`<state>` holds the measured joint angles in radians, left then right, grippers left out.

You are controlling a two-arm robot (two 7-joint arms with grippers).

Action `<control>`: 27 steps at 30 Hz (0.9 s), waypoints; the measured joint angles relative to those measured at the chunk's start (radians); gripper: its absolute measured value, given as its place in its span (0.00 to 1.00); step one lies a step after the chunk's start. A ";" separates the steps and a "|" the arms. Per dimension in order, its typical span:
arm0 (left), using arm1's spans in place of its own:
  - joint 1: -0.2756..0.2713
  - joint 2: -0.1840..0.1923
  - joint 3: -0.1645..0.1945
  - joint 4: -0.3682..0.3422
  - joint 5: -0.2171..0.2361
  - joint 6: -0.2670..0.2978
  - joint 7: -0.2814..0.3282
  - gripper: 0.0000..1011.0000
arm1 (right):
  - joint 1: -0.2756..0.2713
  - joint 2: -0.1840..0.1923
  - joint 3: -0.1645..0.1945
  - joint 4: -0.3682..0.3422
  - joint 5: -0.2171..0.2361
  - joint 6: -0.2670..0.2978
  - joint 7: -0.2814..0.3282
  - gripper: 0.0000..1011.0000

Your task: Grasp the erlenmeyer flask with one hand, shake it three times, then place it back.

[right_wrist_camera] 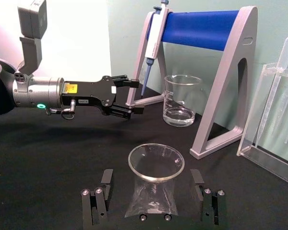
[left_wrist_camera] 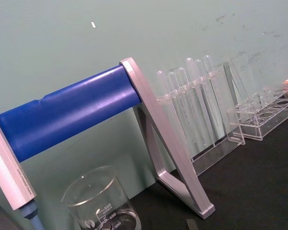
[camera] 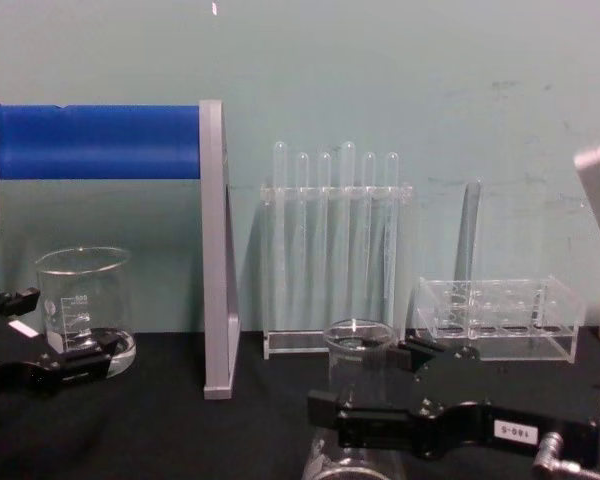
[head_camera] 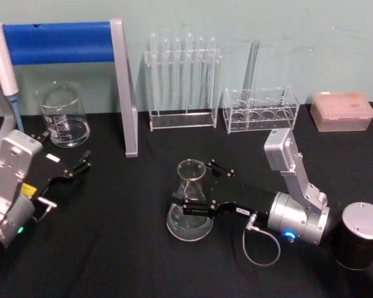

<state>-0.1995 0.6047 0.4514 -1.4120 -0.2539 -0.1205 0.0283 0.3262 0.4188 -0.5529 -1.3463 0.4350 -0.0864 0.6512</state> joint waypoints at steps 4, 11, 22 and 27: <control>0.000 0.000 0.000 0.000 0.000 0.000 0.000 0.99 | 0.000 0.002 0.000 -0.003 0.000 0.009 -0.003 0.99; 0.000 0.000 0.000 0.000 0.000 0.000 0.000 0.99 | -0.008 0.016 0.001 -0.020 0.001 0.030 -0.008 0.99; 0.000 0.000 0.000 0.000 0.000 0.000 0.000 0.99 | -0.067 0.075 0.027 -0.086 0.021 0.049 -0.018 0.99; 0.000 0.000 0.000 0.000 0.000 0.000 0.000 0.99 | -0.118 0.112 0.065 -0.138 0.034 0.054 -0.055 0.99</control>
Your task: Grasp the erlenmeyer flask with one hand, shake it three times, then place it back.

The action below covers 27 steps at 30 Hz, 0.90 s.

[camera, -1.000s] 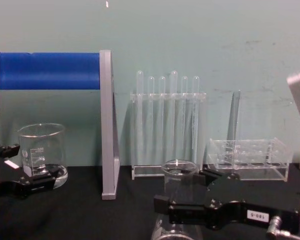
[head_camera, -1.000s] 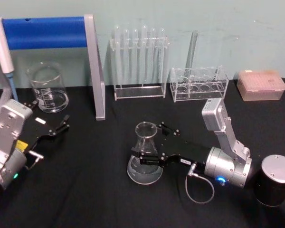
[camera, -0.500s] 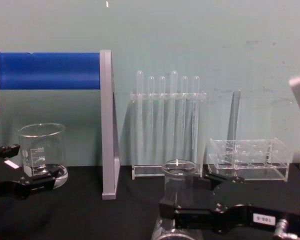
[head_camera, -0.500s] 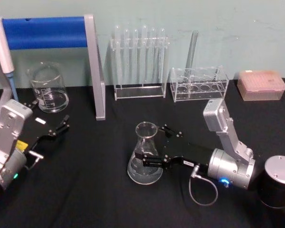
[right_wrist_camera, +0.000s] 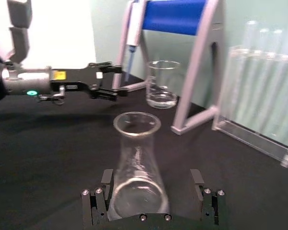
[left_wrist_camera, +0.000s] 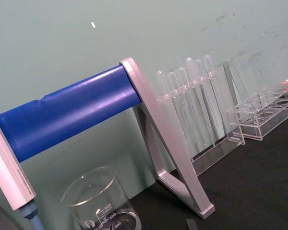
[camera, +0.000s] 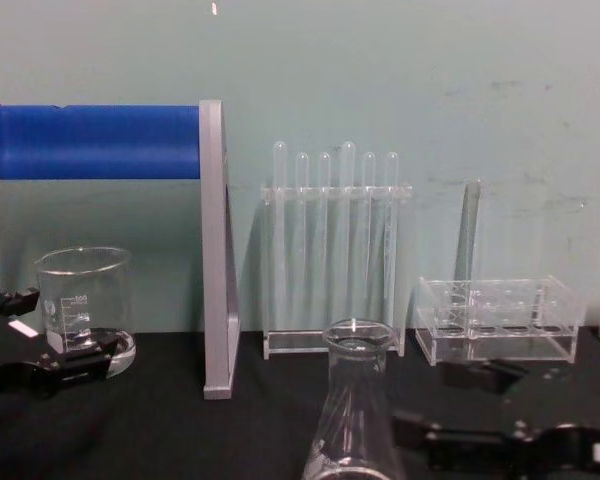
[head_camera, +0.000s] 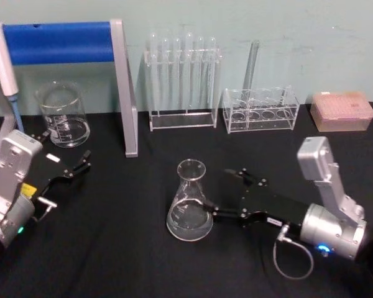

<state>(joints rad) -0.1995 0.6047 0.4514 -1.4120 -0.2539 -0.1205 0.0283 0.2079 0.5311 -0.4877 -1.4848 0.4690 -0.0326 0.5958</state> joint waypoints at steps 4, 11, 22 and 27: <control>0.000 0.000 0.000 0.000 0.000 0.000 0.000 0.99 | -0.037 0.017 0.037 -0.031 0.010 0.001 -0.039 0.99; 0.000 0.000 0.000 0.000 0.000 0.000 0.000 0.99 | -0.083 0.001 0.114 -0.059 -0.004 -0.021 -0.156 0.99; 0.000 0.000 0.000 0.000 0.000 0.000 0.000 0.99 | -0.031 -0.095 0.143 0.031 -0.093 -0.020 -0.292 0.99; 0.000 0.000 0.000 0.000 0.000 0.000 0.000 0.99 | 0.022 -0.150 0.136 0.124 -0.132 -0.017 -0.327 0.99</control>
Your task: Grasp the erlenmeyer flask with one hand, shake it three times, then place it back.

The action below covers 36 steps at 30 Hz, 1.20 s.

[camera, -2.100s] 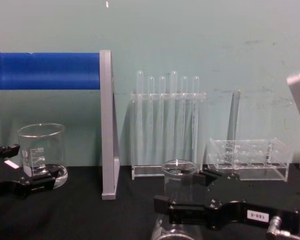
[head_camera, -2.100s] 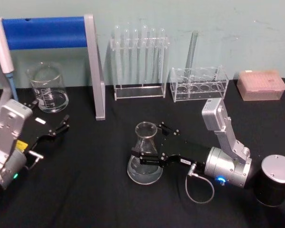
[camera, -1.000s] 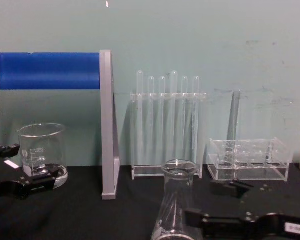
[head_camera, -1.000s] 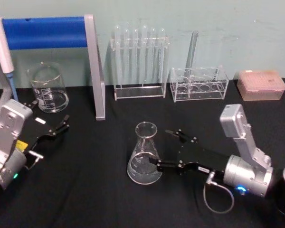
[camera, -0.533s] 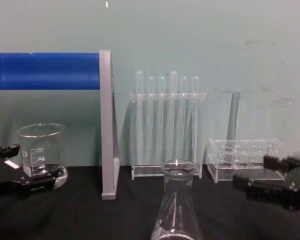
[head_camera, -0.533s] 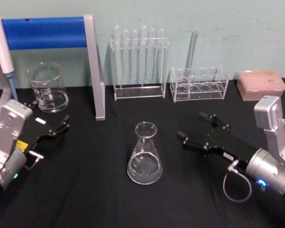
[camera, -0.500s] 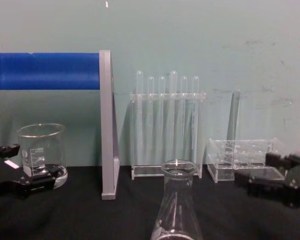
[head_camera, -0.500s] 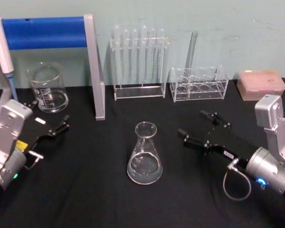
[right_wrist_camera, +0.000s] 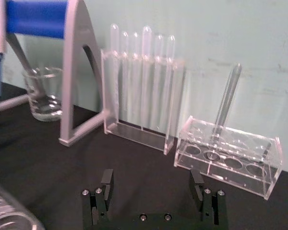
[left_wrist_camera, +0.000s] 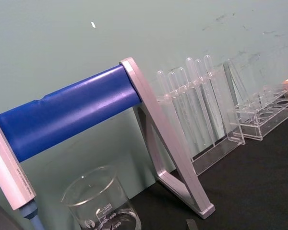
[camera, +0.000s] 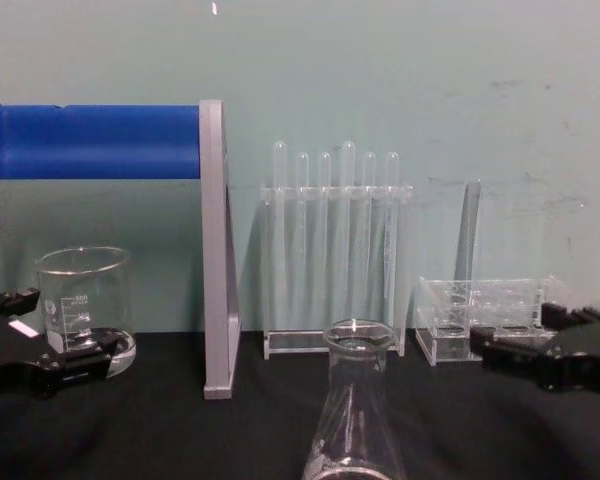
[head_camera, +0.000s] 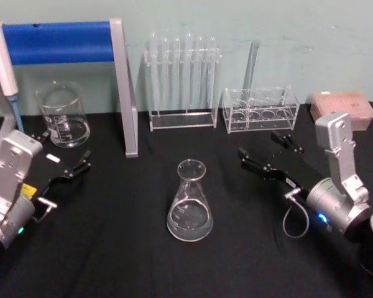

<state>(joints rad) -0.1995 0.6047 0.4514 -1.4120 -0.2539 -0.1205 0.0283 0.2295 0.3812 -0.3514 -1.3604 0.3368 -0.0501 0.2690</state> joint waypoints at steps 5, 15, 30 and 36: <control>0.000 0.000 0.000 0.000 0.000 0.000 0.000 0.99 | 0.038 -0.033 -0.011 0.071 -0.034 0.001 -0.014 0.99; 0.000 0.000 0.000 0.000 0.000 0.000 0.000 0.99 | 0.076 -0.072 -0.008 0.145 -0.066 0.003 -0.012 0.99; 0.000 0.000 0.000 0.000 0.000 0.000 0.000 0.99 | 0.075 -0.070 -0.007 0.143 -0.066 0.002 -0.009 0.99; 0.000 0.000 0.000 0.000 0.000 0.000 0.000 0.99 | 0.074 -0.070 -0.008 0.141 -0.066 0.002 -0.010 0.99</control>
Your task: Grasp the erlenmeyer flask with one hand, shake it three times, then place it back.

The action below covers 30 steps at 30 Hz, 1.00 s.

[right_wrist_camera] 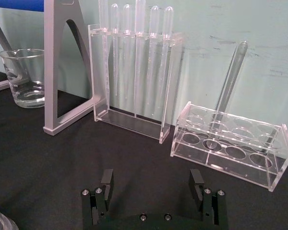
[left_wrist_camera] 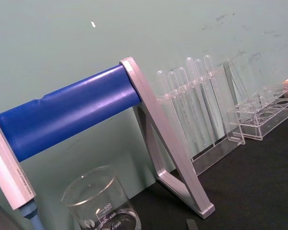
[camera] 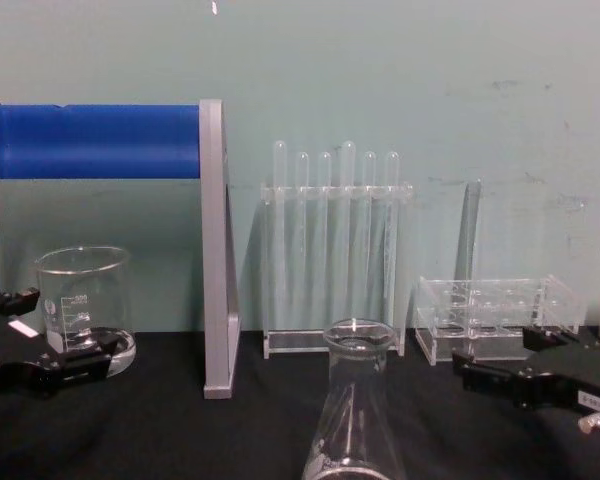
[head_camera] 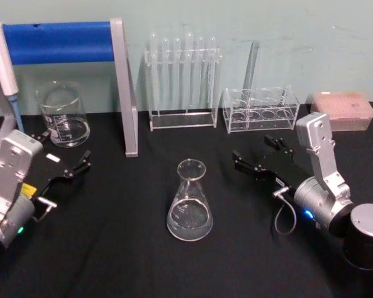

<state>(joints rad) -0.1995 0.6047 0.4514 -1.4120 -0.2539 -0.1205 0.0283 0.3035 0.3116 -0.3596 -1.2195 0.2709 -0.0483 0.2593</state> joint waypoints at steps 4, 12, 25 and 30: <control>0.000 0.000 0.000 0.000 0.000 0.000 0.000 0.99 | 0.000 0.000 0.000 -0.001 0.000 0.000 0.000 0.99; 0.000 0.000 0.000 0.000 0.000 0.000 0.000 0.99 | -0.001 0.001 0.000 -0.001 0.000 0.000 -0.001 0.99; 0.000 0.000 0.000 0.000 0.000 0.000 0.000 0.99 | -0.002 0.001 0.000 -0.002 0.001 0.000 -0.001 0.99; 0.000 0.000 0.000 0.000 0.000 0.000 0.000 0.99 | -0.002 0.001 0.000 -0.002 0.001 0.000 -0.001 0.99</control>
<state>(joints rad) -0.1995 0.6047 0.4514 -1.4120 -0.2539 -0.1205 0.0283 0.3019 0.3130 -0.3600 -1.2216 0.2724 -0.0482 0.2581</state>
